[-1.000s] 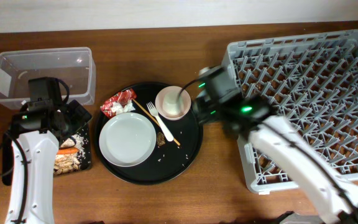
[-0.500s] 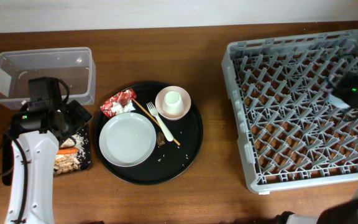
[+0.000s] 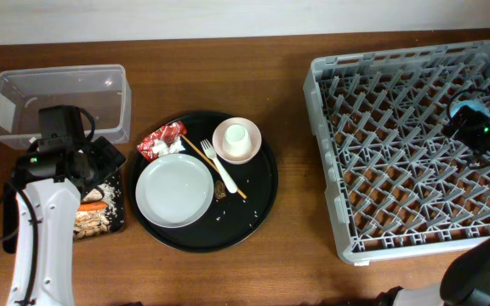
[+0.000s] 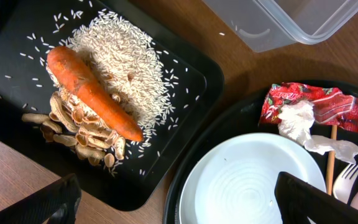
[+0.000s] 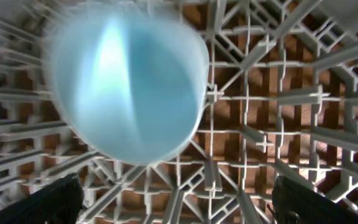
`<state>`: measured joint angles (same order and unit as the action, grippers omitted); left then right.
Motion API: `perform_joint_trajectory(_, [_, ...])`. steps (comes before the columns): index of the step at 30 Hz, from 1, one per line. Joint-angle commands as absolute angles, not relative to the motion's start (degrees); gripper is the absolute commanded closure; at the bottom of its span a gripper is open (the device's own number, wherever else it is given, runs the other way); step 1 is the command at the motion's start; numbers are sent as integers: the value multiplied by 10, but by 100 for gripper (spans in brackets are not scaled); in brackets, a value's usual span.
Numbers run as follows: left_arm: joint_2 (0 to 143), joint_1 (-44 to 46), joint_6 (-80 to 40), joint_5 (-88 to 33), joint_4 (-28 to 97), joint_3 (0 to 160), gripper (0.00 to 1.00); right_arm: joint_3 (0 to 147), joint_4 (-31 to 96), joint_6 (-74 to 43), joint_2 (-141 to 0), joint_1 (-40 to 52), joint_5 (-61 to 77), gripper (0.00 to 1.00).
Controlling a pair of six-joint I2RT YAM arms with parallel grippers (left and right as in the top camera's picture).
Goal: Sort waste into correct bins and load items into the dishwasher rack
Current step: 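Carry the cup right and place it upside down in the rack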
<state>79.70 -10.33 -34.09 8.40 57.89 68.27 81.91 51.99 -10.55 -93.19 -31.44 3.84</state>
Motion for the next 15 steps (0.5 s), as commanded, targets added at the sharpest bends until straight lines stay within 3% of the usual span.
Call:
perform_joint_trajectory(1, [787,-106,-338,84,580,694,1,852,531,-110,-865,-310,68,0])
perform_joint_trajectory(15, [787,-106,-338,84,580,694,1,851,506,-109,-938,-283,112,8])
